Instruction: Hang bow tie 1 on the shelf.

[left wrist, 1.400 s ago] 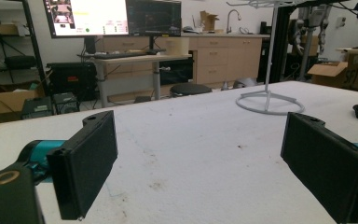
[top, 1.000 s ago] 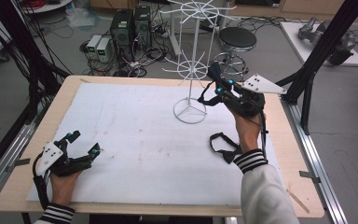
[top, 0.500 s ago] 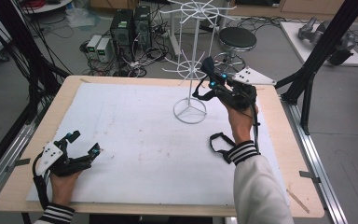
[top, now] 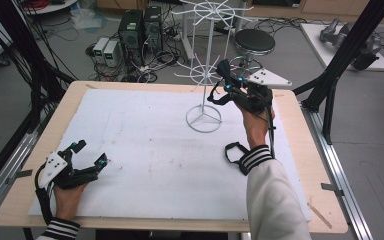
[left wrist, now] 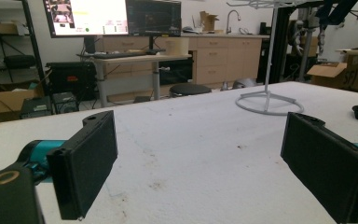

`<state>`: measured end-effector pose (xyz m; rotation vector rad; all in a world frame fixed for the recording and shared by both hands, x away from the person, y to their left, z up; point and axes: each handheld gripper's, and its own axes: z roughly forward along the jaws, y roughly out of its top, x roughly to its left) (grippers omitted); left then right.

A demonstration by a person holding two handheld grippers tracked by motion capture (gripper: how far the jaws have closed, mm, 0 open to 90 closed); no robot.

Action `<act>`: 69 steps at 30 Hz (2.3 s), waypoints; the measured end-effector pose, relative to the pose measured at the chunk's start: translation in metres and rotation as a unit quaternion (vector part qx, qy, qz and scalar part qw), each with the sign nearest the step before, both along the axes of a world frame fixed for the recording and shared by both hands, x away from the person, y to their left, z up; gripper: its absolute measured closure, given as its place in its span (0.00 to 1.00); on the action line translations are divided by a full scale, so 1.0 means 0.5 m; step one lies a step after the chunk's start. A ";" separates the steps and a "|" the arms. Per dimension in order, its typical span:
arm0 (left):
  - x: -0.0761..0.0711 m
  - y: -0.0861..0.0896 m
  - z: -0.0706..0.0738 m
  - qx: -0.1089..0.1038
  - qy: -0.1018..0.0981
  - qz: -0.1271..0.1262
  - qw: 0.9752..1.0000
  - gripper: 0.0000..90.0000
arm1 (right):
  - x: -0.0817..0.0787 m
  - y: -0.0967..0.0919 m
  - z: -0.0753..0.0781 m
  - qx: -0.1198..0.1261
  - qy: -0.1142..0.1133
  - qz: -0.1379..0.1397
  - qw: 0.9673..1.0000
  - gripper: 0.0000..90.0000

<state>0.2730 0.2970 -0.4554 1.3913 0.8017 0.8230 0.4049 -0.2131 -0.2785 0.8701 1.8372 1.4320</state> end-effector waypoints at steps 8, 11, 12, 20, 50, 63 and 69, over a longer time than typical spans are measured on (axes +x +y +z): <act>0.000 0.000 0.000 -0.002 0.000 0.000 1.000 0.12 | 0.016 0.012 -0.001 -0.014 0.007 -0.004 1.000 0.83; 0.000 0.000 0.000 -0.002 0.000 0.000 1.000 0.12 | 0.018 0.014 -0.002 -0.015 0.009 -0.003 1.000 0.83; 0.000 0.000 0.000 -0.002 -0.001 0.000 1.000 0.12 | 0.019 0.015 -0.002 -0.016 0.009 -0.003 1.000 0.83; 0.000 0.000 0.000 -0.001 -0.001 0.000 1.000 0.12 | 0.019 0.017 -0.002 -0.019 0.010 -0.007 1.000 0.79; 0.000 0.000 0.000 -0.001 -0.002 0.000 1.000 0.12 | -0.055 -0.031 0.018 0.009 -0.004 -0.059 0.998 0.13; 0.000 0.000 0.000 -0.002 -0.004 0.000 1.000 0.12 | -0.167 -0.105 -0.027 0.013 -0.012 -0.040 0.999 0.13; 0.000 0.001 0.000 -0.003 -0.002 0.000 1.000 0.12 | -0.212 -0.122 -0.067 -0.003 -0.009 -0.046 0.999 0.13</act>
